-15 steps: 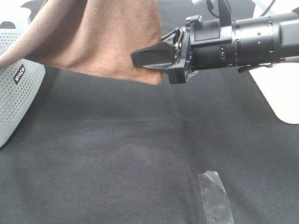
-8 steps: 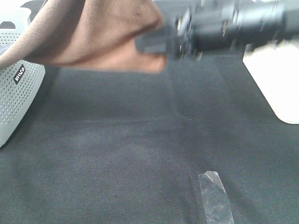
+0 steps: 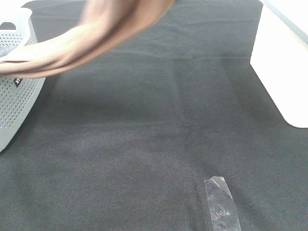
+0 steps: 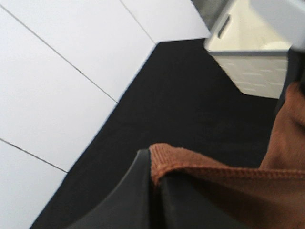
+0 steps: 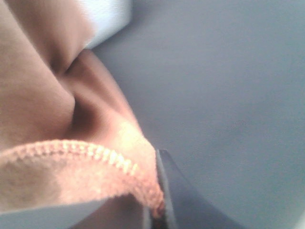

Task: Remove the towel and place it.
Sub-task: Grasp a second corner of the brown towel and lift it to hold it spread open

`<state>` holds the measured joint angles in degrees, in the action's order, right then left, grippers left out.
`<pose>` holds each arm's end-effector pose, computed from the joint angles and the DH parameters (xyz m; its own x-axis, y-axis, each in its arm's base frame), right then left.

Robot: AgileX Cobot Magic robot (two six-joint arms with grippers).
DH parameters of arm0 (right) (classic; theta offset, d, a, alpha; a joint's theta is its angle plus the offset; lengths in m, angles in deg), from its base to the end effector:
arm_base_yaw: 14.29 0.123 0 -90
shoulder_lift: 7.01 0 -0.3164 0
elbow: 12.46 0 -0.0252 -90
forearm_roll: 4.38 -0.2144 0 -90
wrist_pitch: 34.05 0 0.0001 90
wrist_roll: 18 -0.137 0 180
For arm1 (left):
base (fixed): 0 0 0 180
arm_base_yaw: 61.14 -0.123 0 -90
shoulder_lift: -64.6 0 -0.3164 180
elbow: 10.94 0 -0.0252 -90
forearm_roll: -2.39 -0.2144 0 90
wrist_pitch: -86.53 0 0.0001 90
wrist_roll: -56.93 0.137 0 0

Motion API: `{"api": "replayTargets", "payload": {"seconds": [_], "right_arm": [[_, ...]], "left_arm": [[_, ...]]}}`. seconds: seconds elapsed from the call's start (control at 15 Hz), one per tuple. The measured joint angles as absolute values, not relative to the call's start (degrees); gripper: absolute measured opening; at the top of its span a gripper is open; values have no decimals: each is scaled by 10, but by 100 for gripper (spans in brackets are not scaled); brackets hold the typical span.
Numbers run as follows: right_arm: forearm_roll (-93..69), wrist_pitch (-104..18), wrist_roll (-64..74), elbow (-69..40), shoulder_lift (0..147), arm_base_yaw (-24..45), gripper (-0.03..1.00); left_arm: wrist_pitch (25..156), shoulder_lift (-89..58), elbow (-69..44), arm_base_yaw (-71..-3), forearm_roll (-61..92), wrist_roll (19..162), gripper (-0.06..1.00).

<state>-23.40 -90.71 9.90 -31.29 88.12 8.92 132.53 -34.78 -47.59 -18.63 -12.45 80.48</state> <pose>0.2880 0.1641 0.4260 -0.4141 -0.4867 -0.7692 -0.7211 0.6911 -0.0490 0.2816 -0.2238 0.5146 0.1125 0.6421 -0.7583 0.5691 0.5840 0.5789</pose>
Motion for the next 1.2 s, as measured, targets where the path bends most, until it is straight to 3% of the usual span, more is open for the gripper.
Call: {"api": "replayTargets", "payload": {"seconds": [0.2, 0.47, 0.93, 1.2], "right_arm": [[-138, -924, 84, -473, 950, 89, 1], [-64, -860, 81, -598, 1022, 89, 1], [6, -595, 69, -617, 1052, 89, 1], [19, -502, 38, -625, 1101, 89, 1]], "left_arm": [[1243, -363, -476, -240, -108, 804, 0], [1135, -394, -476, -302, -105, 799, 0], [909, -458, -476, -369, -95, 755, 0], [763, -498, -476, -407, -82, 679, 0]]}}
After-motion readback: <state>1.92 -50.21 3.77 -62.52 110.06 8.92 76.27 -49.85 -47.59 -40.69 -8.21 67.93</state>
